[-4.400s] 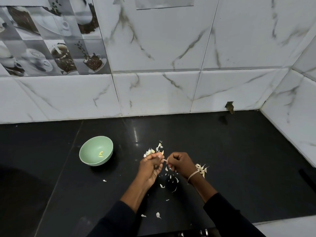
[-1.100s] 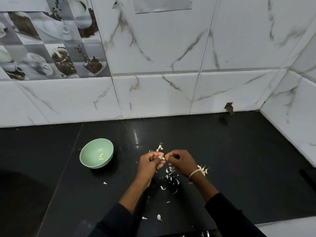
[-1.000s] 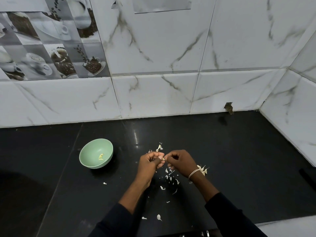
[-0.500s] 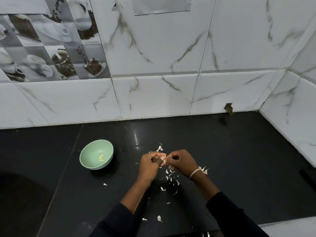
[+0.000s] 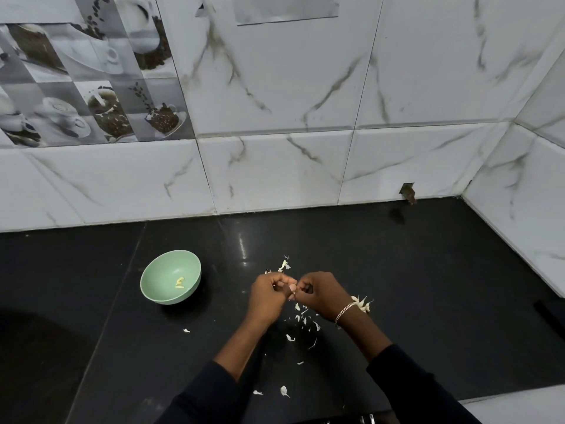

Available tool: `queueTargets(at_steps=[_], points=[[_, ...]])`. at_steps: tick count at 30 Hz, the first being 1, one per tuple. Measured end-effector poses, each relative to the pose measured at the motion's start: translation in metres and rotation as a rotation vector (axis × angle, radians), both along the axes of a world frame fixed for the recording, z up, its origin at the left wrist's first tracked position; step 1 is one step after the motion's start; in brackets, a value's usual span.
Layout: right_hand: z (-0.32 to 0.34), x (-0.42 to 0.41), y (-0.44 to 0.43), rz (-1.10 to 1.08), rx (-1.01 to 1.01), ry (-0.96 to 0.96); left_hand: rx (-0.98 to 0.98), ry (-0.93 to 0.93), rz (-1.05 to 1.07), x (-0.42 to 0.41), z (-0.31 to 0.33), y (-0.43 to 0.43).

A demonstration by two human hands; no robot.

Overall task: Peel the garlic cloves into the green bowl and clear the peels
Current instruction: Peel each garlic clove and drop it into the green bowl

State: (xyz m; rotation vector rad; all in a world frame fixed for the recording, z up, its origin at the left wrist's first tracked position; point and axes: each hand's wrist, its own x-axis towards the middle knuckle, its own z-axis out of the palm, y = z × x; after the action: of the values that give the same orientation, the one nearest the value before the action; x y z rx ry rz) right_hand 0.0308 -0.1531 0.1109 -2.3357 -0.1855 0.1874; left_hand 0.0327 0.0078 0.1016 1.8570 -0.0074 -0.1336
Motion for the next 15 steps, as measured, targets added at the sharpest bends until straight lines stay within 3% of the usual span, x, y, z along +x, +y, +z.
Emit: queueTargets(at_steps=[8,15], points=[[0.003,-0.002,0.001,-0.028,0.058,-0.022,-0.059,0.046,0.016,0.005,-0.002,0.005],[0.006,-0.007,0.011,-0.030,-0.014,-0.088,-0.093,0.088,0.041,0.007,-0.001,0.004]])
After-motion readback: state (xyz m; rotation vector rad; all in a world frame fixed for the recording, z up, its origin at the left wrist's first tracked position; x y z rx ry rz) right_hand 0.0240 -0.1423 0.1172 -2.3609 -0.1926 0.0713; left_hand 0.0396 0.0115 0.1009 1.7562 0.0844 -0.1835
